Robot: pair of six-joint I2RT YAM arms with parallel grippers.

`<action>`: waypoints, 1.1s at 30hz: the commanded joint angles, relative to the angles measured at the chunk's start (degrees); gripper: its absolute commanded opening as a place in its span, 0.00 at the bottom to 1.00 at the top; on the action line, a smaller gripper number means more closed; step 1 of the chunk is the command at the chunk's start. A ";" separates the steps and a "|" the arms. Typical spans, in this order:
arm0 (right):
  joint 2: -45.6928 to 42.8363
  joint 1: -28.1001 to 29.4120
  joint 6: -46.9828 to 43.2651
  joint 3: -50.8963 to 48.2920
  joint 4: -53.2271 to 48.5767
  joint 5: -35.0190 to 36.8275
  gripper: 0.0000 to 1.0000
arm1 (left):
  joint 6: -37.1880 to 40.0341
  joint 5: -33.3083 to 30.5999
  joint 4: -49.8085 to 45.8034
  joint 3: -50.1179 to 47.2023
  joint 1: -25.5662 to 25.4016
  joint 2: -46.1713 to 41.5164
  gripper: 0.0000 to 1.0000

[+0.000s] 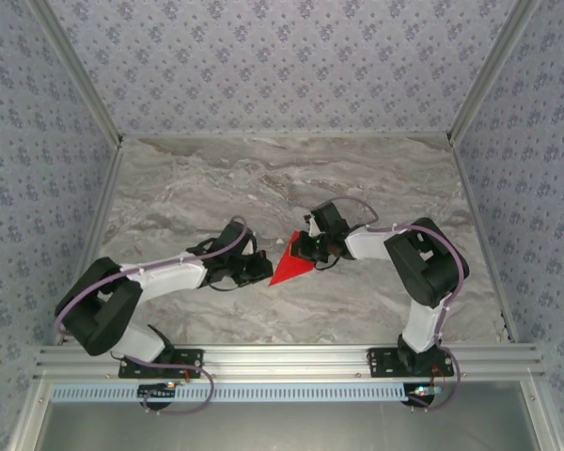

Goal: Fold a paper plane with a square sheet of paper (pick it up from the middle)
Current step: Fourth fold the wing at the center of the table, then turn over the paper at the center of the table.

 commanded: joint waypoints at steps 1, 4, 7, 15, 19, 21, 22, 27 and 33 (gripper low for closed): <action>4.03 -0.52 -1.29 -1.67 -8.66 5.64 0.00 | 0.27 -0.35 1.95 1.72 0.16 3.91 0.00; 3.95 -0.53 -1.29 -1.55 -8.69 5.61 0.00 | 0.13 0.11 2.68 1.91 0.07 6.43 0.00; 3.79 -0.49 -1.18 -1.50 -8.69 5.52 0.00 | 0.15 0.99 2.73 1.49 -0.13 7.87 0.00; 1.76 -0.54 -2.68 0.37 -9.83 4.34 0.00 | 1.22 -2.32 -3.90 -0.09 -0.35 7.65 0.00; -2.80 0.08 -5.22 1.13 -8.27 2.26 0.00 | 1.72 -2.89 -5.15 -0.45 -0.44 7.68 0.00; -4.11 1.28 -5.51 0.23 -4.38 -0.73 0.00 | 1.89 -2.83 -5.15 -0.31 -0.50 7.91 0.00; -4.18 2.20 -5.28 -0.03 -2.80 -2.26 0.00 | 1.92 -2.83 -5.08 -0.12 -0.55 8.08 0.00; -2.94 5.04 -2.65 -2.55 2.55 -3.54 0.00 | 2.07 -2.91 -5.24 0.15 -0.64 8.14 0.00; -1.28 6.38 -1.98 -3.79 3.33 -3.44 0.00 | 1.87 -2.48 -4.72 0.20 -0.80 8.14 0.00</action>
